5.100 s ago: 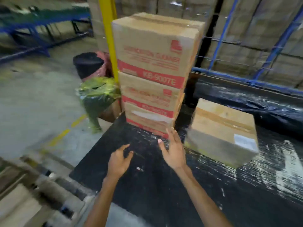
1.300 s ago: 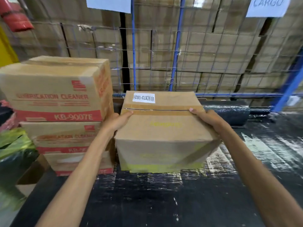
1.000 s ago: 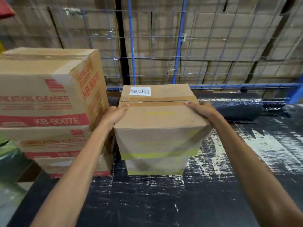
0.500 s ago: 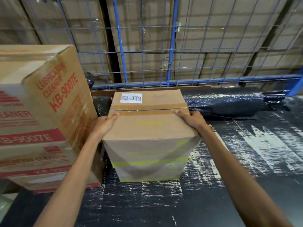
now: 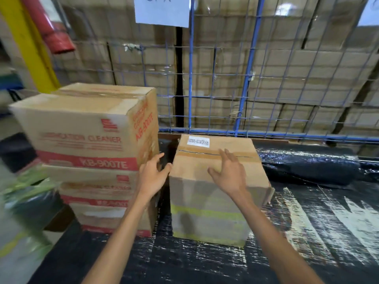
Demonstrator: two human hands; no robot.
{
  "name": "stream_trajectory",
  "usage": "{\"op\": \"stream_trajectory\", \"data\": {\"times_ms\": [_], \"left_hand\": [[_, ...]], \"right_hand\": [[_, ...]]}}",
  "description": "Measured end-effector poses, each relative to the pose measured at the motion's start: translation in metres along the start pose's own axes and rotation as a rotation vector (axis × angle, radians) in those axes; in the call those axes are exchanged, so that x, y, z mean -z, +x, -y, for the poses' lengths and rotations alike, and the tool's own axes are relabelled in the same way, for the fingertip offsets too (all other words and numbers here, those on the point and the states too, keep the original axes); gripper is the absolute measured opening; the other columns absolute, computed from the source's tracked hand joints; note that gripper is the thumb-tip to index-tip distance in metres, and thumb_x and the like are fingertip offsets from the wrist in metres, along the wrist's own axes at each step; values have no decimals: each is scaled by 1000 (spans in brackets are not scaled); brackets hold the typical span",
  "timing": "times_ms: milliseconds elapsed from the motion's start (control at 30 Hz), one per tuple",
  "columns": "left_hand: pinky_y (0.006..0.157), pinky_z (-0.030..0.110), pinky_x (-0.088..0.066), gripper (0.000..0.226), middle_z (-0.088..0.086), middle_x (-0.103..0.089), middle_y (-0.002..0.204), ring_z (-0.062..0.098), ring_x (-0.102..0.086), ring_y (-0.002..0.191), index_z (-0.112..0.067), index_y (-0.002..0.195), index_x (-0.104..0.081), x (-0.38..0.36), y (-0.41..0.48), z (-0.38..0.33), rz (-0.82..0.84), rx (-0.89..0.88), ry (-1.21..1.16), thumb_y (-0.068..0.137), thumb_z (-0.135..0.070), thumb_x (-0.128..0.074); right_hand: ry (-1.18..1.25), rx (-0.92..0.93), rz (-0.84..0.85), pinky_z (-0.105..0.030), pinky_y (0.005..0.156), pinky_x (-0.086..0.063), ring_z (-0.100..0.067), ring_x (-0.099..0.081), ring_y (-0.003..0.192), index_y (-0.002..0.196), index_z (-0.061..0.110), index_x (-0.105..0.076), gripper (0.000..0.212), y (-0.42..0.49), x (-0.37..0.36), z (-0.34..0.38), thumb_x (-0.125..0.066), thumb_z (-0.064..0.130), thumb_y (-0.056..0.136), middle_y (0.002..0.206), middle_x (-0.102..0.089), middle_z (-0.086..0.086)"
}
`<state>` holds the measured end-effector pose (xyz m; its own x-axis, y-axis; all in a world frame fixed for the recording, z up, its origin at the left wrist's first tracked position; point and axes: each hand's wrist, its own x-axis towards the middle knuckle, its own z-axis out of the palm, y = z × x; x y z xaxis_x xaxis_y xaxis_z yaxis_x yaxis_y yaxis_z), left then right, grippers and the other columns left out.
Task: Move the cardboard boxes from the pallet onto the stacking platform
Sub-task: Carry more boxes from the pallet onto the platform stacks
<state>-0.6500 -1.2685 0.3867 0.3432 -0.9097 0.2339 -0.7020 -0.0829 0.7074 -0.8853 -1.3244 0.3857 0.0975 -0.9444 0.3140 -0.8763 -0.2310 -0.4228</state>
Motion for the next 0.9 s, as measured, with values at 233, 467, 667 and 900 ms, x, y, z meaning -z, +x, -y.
{"op": "stream_trajectory", "data": {"times_ms": [233, 467, 667, 900], "left_hand": [[89, 40, -52, 48, 8, -73, 116, 33, -67, 110, -30, 142, -56, 138, -103, 87, -254, 125, 166, 96, -42, -62], [89, 42, -51, 50, 13, -74, 119, 35, -68, 108, -23, 133, -65, 290, -225, 198, -554, 346, 182, 88, -45, -61], [84, 38, -48, 44, 18, -74, 116, 36, -69, 102, -14, 132, -66, 433, -384, 291, -738, 540, 254, 91, -29, -73], [80, 37, -50, 43, 9, -74, 118, 31, -69, 100, -17, 131, -66, 599, -596, 391, -885, 751, 379, 92, -34, -68]], "right_hand": [[228, 416, 49, -44, 116, -38, -23, -40, 145, 152, 17, -44, 70, -75, -40, 179, -64, 45, 92, 156, -46, -5], [372, 687, 207, -34, 116, -33, -26, -47, 141, 145, 12, -53, 64, -175, -87, 367, -70, 38, 89, 149, -54, -10], [445, 908, 382, -37, 114, -35, -26, -48, 139, 145, 13, -54, 66, -328, -134, 550, -71, 40, 87, 149, -54, -10], [513, 1095, 627, -35, 116, -35, -22, -44, 143, 148, 15, -49, 66, -553, -166, 731, -66, 42, 90, 155, -48, -5]]}}
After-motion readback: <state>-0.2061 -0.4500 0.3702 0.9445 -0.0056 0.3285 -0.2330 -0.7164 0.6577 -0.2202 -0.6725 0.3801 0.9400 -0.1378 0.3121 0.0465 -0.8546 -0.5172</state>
